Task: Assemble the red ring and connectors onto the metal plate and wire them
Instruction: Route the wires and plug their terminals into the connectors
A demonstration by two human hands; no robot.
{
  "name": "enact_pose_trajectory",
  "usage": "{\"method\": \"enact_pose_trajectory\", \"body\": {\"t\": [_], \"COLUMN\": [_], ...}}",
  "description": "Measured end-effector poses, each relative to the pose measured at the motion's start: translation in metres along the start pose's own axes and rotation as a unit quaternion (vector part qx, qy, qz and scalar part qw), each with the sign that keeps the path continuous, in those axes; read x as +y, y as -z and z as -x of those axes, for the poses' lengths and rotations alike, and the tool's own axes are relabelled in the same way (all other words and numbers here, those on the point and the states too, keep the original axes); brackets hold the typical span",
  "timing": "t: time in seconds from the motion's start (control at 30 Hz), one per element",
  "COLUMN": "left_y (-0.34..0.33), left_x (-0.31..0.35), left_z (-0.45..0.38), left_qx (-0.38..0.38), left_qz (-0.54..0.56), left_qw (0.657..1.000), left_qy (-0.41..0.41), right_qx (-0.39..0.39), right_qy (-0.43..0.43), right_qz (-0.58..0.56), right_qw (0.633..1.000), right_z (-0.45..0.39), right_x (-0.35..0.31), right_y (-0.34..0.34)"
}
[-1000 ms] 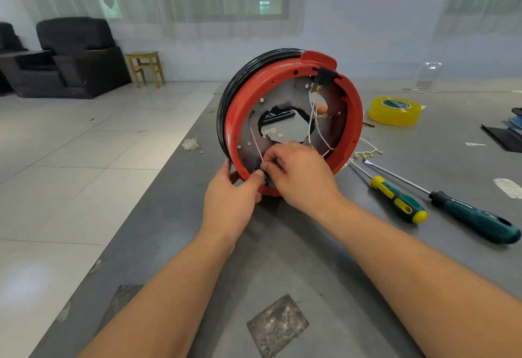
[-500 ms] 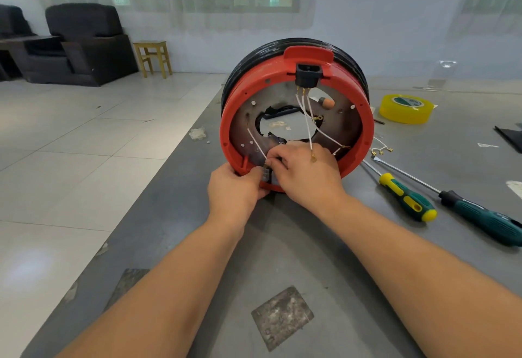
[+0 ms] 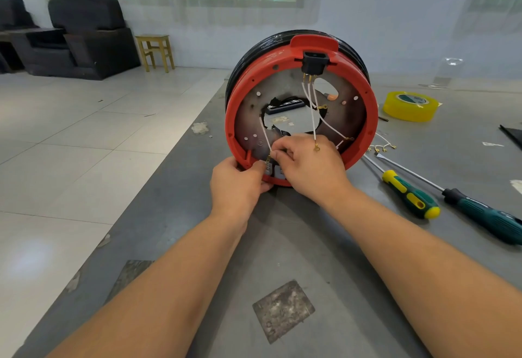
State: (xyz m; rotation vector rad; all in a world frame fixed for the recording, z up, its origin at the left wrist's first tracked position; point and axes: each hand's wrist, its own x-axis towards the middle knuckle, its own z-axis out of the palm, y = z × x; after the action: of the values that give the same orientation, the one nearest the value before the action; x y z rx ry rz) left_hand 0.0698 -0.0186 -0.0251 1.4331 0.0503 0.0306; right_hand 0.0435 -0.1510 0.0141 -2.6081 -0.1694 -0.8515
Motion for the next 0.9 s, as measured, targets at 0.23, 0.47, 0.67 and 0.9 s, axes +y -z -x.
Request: {"method": "enact_pose_trajectory", "body": {"t": [0.23,0.47,0.67,0.9], "left_y": [0.0001,0.0009,0.0014,0.0006], "left_x": [-0.0009,-0.0023,-0.0031,-0.0029], "left_z": [0.0017,0.0017,0.0022,0.0047], "left_qx": [0.005,-0.001,0.003,0.004], "left_qz": [0.003,-0.005,-0.010,-0.009], "left_qw": [1.000,1.000,1.000,0.999], "left_qy": [-0.007,-0.015,-0.023,-0.032], "right_qx": [-0.027,-0.034,-0.030,-0.034], "right_qy": [-0.001,-0.001,0.006,-0.016], "right_qz": [0.020,0.033,0.076,0.089], "right_qw": [0.999,0.999,0.997,0.995], "right_z": [-0.0015,-0.0021,-0.0017,-0.0027], "right_x": [-0.0002,-0.0003,-0.0017,-0.0026], "right_y": [0.0029,0.0031,0.0019,-0.0014]}}
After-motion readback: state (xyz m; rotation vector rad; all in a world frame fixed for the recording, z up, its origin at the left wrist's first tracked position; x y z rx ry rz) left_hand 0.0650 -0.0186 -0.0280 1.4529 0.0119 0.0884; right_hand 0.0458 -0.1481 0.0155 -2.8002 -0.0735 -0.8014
